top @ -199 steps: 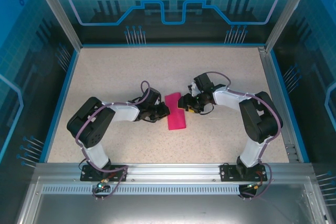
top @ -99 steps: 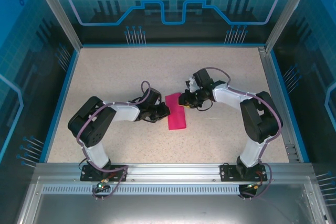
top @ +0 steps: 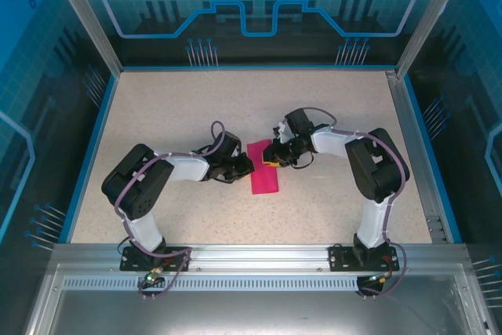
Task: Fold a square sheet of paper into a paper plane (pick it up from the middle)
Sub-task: First fold in half a square sheet of paper at the center of the table.
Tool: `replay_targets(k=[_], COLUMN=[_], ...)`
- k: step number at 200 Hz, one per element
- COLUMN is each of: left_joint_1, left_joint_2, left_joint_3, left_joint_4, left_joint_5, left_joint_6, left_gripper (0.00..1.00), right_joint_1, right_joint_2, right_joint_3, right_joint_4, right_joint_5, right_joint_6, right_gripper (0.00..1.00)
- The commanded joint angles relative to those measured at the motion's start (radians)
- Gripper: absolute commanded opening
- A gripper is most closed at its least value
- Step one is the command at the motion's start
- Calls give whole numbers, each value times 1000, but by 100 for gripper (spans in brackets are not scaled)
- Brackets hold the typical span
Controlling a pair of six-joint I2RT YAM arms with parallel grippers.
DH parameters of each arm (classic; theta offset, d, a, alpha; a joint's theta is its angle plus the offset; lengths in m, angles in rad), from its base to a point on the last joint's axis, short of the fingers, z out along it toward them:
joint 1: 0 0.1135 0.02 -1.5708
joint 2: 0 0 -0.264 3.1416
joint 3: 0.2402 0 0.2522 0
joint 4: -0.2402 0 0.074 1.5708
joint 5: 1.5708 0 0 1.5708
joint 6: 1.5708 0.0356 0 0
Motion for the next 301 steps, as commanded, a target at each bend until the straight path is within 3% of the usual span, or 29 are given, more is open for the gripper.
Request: replay_targets(k=[1,59,123,240,301], left_joint_1=[-10,-13,-16,-15,-16], left_joint_2=[47,62,63,62,59], left_joint_3=[9,12,10,17,20], left_joint_4=[-55,-60,-65,-82,-86], left_joint_5=[0,3,5,4,7], left_joint_6=[19,21,28,36,37], left_gripper=[14,13,13,13,13], right_joint_1=[-19,-45,-34,-15,1], right_joint_2=[27,45,-93,-32,-161], right_joint_3=[-37,-86,-64,-154,-152], right_joint_4=[9,40,32,-24,-25], right_joint_5=[-22,-24,-125,-35,-105], right_joint_6=[-28,-40,-38,-108,-123], right_gripper=[24,25,26,25,26])
